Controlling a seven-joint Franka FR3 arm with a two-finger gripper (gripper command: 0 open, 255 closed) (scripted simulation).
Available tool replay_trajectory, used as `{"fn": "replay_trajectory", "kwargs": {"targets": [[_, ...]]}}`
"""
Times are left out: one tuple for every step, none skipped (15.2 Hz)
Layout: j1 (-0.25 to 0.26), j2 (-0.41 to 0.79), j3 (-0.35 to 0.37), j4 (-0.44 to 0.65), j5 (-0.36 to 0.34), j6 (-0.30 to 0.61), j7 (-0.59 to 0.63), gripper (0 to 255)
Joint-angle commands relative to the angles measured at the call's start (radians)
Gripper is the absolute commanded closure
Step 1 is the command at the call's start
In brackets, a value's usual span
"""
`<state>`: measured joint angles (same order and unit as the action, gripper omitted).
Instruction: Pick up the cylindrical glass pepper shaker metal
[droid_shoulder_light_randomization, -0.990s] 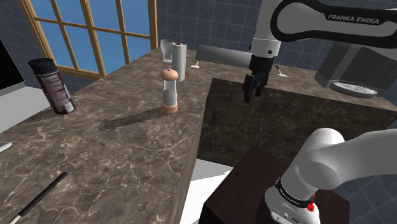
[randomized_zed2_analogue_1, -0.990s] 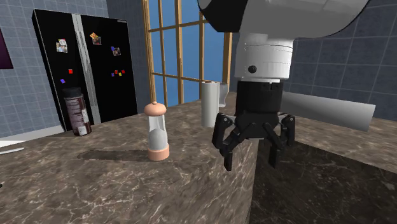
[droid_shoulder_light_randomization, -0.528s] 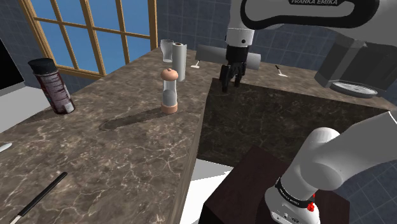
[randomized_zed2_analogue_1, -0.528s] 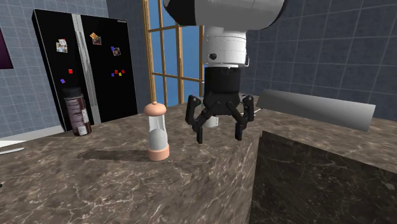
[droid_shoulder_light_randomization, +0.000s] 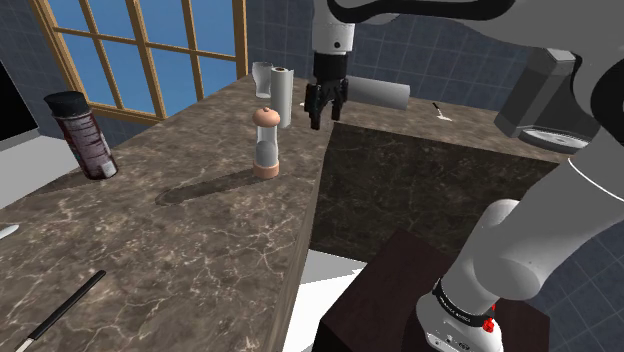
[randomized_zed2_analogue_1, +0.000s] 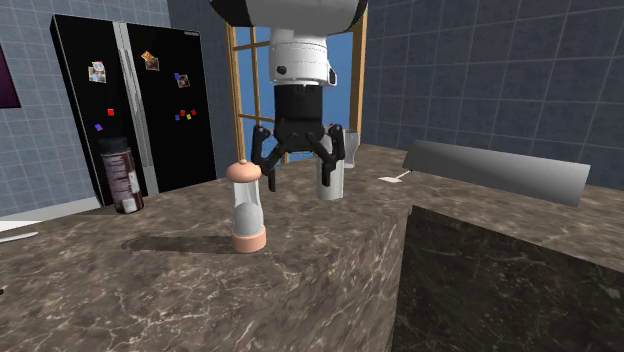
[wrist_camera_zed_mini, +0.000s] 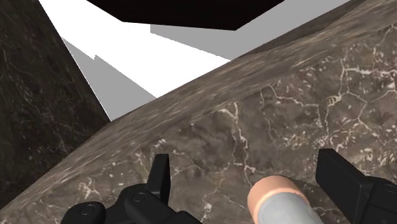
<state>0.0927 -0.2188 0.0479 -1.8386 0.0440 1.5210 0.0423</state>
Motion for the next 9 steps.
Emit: {"fn": "replay_trajectory", "kwargs": {"targets": [[0.011, 0.076, 0.015, 0.092, -0.005, -0.013, 0.005, 0], [0.016, 0.115, 0.022, 0.142, -0.008, -0.024, 0.008, 0], [0.022, 0.154, 0.029, 0.194, -0.013, -0.035, 0.011, 0], [0.028, 0.195, 0.036, 0.249, -0.017, -0.049, 0.014, 0], [0.034, 0.236, 0.043, 0.306, -0.023, -0.064, 0.017, 0], [0.041, 0.279, 0.049, 0.367, -0.029, -0.081, 0.021, 0], [0.049, 0.324, 0.056, 0.431, -0.036, -0.100, 0.024, 0], [0.057, 0.371, 0.062, 0.500, -0.044, -0.121, 0.027, 0], [0.067, 0.421, 0.068, 0.575, -0.053, -0.146, 0.030, 0]]}}
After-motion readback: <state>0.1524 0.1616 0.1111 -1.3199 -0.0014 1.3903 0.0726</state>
